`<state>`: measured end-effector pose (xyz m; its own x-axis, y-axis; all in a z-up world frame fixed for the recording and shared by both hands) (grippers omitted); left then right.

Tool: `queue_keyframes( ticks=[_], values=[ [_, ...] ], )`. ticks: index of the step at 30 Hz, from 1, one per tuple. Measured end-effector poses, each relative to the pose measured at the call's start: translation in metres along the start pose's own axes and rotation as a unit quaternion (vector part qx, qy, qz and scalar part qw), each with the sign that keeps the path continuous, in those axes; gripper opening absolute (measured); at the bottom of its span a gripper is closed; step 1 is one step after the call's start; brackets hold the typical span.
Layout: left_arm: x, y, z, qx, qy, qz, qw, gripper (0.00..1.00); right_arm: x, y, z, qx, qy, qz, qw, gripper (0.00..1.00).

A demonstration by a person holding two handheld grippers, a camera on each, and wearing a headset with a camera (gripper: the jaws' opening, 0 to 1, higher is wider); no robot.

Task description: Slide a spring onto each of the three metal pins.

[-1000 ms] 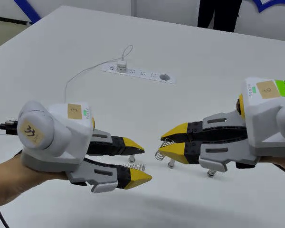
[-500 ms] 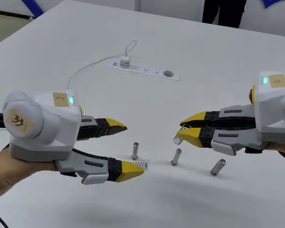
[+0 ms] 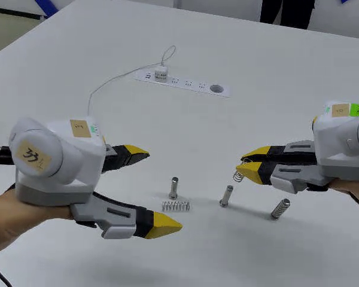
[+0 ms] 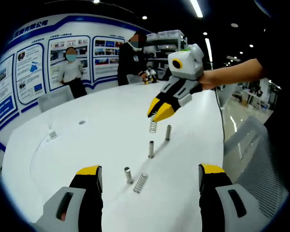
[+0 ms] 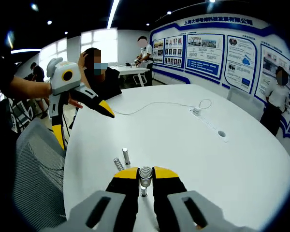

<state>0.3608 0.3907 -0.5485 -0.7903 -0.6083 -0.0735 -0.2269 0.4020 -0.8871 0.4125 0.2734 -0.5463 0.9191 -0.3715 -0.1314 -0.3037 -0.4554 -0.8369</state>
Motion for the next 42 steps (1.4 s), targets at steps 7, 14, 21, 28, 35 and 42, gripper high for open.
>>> queue_keyframes(
  ticks=[7, 14, 21, 28, 35, 42],
  values=[
    [-0.002, 0.001, -0.001, -0.002, -0.007, -0.003, 1.0, 0.88, 0.001, 0.01, 0.012, -0.016, -0.004, 0.008, 0.9998, 0.11],
    [-0.005, 0.002, -0.003, 0.001, -0.015, -0.006, 0.9999, 0.9, 0.005, 0.023, 0.017, -0.025, -0.004, 0.023, 0.9994, 0.11],
    [-0.007, 0.004, -0.005, -0.002, -0.02, -0.004, 0.9998, 0.89, 0.004, 0.031, 0.024, -0.042, -0.009, 0.01, 0.999, 0.11],
    [-0.01, 0.004, -0.008, -0.002, -0.023, -0.02, 0.9995, 0.88, 0.004, 0.04, 0.034, -0.059, -0.01, -0.005, 0.9982, 0.11],
    [-0.014, 0.01, -0.01, -0.008, -0.03, -0.021, 0.9993, 0.87, 0.005, 0.054, 0.043, -0.078, -0.008, -0.014, 0.9968, 0.11],
    [-0.017, 0.014, -0.011, -0.011, -0.034, -0.026, 0.999, 0.86, 0.006, 0.065, 0.049, -0.091, -0.006, -0.008, 0.9958, 0.11]
  ],
)
Point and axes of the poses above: the centre of the closed fingertips' face, and the gripper's own axes: z roughly forward along the fingers, x roughly to its right, y roughly out of its underside, the point moved 1 cm from there along -z, roughly backward along the fingers, and after that the axes turned 15 degrees about -y, right-handed, at the moved point
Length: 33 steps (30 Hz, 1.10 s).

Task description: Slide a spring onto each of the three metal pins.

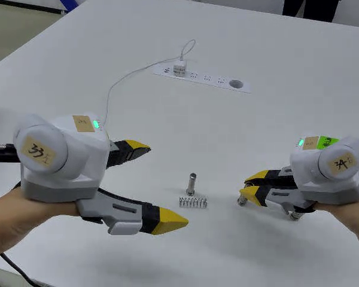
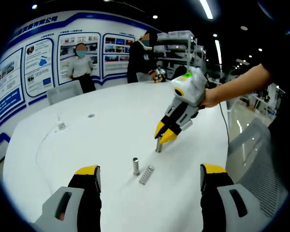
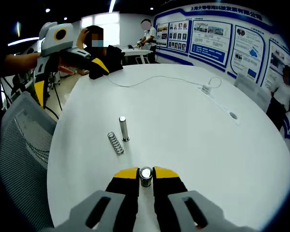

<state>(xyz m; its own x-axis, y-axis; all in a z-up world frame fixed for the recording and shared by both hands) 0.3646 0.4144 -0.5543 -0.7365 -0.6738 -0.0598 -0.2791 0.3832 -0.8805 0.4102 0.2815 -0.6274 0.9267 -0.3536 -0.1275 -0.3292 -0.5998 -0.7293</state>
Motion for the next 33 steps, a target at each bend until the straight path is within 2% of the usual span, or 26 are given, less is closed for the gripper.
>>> queue_keyframes(
  ticks=[5, 6, 11, 17, 26, 33],
  values=[
    [0.001, 0.003, 0.0, -0.004, 0.001, 0.0, 1.0, 0.86, -0.001, 0.007, 0.004, -0.015, -0.003, -0.007, 0.9999, 0.11],
    [0.001, 0.003, 0.0, -0.003, 0.001, -0.001, 1.0, 0.86, -0.001, 0.005, 0.003, -0.009, -0.002, -0.007, 0.9999, 0.11],
    [0.0, 0.003, 0.001, -0.005, 0.001, 0.001, 1.0, 0.86, -0.001, 0.005, 0.003, -0.012, -0.001, -0.007, 0.9999, 0.11],
    [0.003, -0.001, 0.001, -0.001, 0.005, 0.001, 1.0, 0.86, -0.003, 0.013, 0.006, -0.038, -0.002, -0.017, 0.9991, 0.15],
    [0.003, -0.001, -0.001, -0.003, 0.005, 0.005, 1.0, 0.86, -0.002, 0.009, 0.002, -0.032, 0.004, -0.014, 0.9994, 0.17],
    [0.003, -0.006, -0.002, 0.003, 0.003, 0.003, 1.0, 0.86, 0.0, -0.001, -0.011, -0.024, 0.017, -0.026, 0.9992, 0.19]
  ],
)
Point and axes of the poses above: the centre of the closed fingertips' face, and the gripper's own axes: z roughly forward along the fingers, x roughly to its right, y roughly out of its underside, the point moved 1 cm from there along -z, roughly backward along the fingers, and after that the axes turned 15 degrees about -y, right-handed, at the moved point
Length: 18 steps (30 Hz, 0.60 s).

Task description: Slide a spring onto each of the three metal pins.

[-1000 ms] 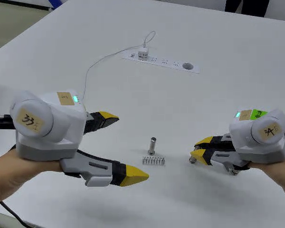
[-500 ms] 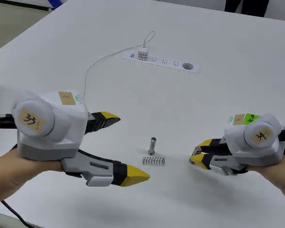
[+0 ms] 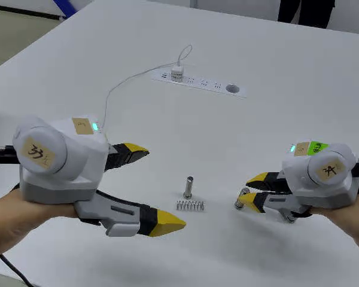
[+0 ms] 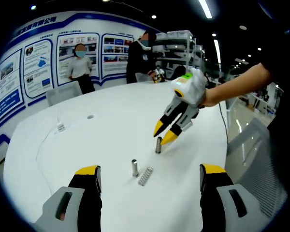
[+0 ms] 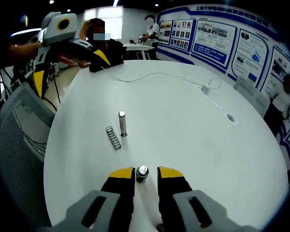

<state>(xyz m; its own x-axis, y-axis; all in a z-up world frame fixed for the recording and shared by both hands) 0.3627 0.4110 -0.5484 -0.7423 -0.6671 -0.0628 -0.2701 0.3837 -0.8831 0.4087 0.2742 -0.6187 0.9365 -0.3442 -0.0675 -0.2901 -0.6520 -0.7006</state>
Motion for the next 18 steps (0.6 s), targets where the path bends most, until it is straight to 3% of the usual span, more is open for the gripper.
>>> queue_keyframes(
  ticks=[9, 18],
  values=[
    [0.004, -0.007, 0.002, 0.007, 0.004, 0.003, 1.0, 0.86, -0.001, -0.019, -0.012, 0.012, 0.008, -0.02, 0.9997, 0.2],
    [0.003, -0.008, 0.002, 0.009, 0.002, 0.003, 1.0, 0.86, -0.023, -0.038, 0.006, 0.025, -0.02, -0.035, 0.9989, 0.21]
  ],
)
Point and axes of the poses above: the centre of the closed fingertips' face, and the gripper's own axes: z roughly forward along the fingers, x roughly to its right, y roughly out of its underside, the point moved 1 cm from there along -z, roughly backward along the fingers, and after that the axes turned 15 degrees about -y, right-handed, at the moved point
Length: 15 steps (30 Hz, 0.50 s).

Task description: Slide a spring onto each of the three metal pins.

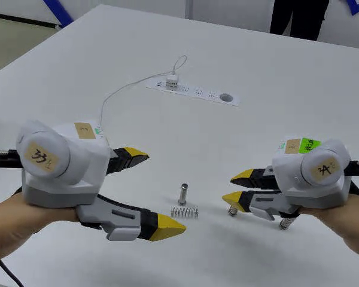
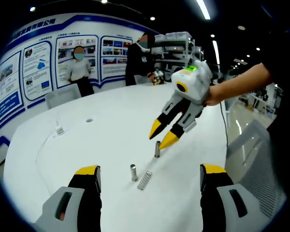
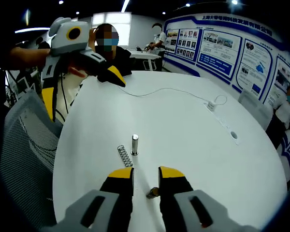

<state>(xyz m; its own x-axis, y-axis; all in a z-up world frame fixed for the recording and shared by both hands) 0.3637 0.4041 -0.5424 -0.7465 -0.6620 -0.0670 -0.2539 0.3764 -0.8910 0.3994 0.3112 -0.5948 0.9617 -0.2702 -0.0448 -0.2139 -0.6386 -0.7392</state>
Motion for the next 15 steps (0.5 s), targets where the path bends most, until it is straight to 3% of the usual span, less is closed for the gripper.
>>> queue_keyframes(
  ticks=[5, 15],
  values=[
    [0.0, 0.001, 0.0, 0.0, 0.0, 0.001, 1.0, 0.86, -0.011, -0.003, 0.014, -0.007, -0.019, -0.01, 0.9997, 0.21],
    [-0.004, 0.014, 0.0, -0.014, -0.002, -0.002, 0.9999, 0.86, -0.024, -0.002, 0.041, -0.022, -0.05, -0.018, 0.9984, 0.21]
  ],
)
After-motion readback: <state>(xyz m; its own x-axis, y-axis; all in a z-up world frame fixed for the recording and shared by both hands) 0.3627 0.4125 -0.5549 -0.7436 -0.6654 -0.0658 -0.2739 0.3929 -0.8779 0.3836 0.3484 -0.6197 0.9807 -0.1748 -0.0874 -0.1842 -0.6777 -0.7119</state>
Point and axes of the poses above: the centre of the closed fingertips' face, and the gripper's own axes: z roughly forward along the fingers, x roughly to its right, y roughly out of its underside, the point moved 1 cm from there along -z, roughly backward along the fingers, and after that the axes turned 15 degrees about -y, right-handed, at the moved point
